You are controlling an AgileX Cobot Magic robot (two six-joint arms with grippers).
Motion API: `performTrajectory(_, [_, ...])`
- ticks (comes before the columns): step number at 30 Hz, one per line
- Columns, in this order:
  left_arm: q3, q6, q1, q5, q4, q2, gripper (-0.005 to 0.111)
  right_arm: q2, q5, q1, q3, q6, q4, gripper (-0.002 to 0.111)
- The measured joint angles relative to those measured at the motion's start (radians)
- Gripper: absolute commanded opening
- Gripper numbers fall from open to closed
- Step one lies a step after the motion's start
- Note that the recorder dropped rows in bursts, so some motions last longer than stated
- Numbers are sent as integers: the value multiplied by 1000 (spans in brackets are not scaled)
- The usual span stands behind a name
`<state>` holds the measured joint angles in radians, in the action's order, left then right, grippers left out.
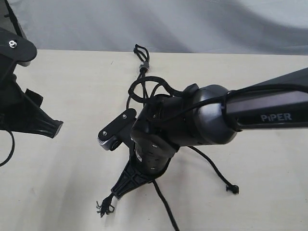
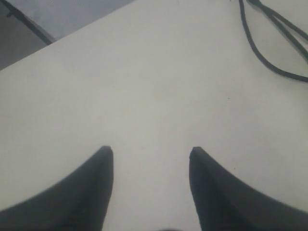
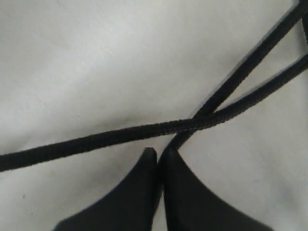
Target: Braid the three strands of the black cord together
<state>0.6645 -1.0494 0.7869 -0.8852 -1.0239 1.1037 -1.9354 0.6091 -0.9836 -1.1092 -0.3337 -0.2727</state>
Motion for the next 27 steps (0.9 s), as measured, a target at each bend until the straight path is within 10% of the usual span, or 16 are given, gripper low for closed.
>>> performTrajectory(7, [0, 4, 0, 0, 0, 0, 47, 2, 67, -11, -1, -27, 23, 73])
performTrajectory(17, [0, 201, 0, 199, 220, 40, 47, 301, 123, 67, 43, -306, -363, 73])
performTrajectory(27, [-41, 308, 0, 589, 301, 356, 47, 384, -224, 312, 333, -404, -397, 73])
